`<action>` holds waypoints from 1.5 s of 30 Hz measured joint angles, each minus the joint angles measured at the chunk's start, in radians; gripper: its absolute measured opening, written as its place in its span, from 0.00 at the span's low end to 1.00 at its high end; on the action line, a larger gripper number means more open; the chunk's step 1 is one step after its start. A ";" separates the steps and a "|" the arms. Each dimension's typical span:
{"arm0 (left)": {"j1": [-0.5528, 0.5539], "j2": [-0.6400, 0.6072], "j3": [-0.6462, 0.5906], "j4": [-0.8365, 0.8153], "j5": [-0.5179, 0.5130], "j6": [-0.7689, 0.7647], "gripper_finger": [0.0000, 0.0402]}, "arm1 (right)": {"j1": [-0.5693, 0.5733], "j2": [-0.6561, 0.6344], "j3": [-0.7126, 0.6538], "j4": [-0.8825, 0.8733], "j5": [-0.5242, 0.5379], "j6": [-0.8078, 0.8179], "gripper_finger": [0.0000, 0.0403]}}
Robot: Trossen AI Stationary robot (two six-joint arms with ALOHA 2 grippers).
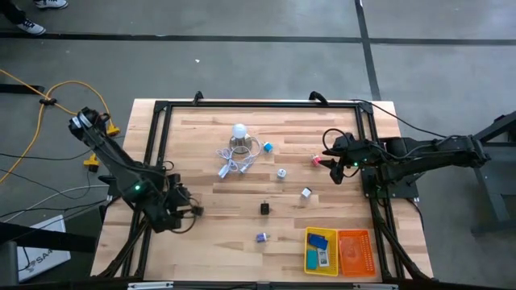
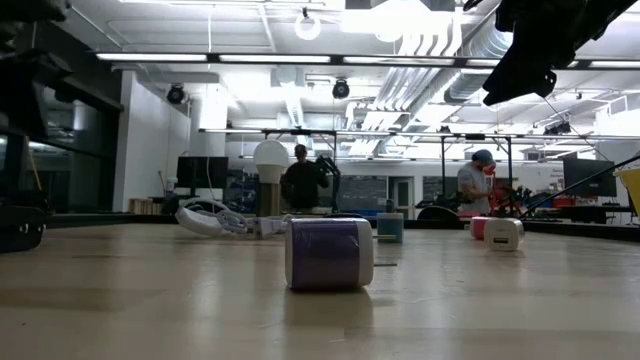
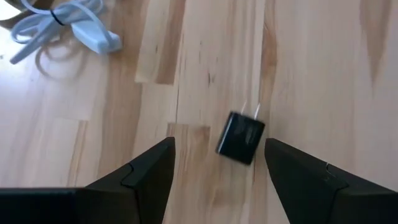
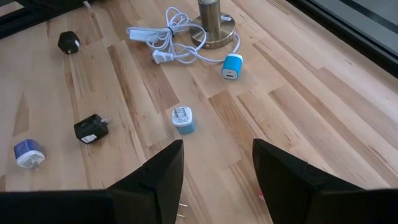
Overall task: Pick & Place Office items
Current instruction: Put the left black charger adapter into the orange basket
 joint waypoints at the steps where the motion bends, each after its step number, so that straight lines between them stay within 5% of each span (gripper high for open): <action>1: -0.011 -0.006 -0.012 0.000 0.000 0.000 0.59 | 0.000 0.000 0.000 0.000 0.000 0.000 0.44; 10: -0.071 -0.013 -0.115 0.083 0.006 0.007 0.59 | 0.000 0.000 0.000 0.000 0.000 0.000 0.44; 22: -0.071 -0.011 -0.164 0.219 0.074 0.236 0.59 | 0.000 0.000 0.000 0.000 0.000 0.000 0.44; 45: 0.130 0.070 -0.164 0.308 0.222 0.369 0.59 | 0.000 0.000 0.000 0.000 0.000 0.000 0.44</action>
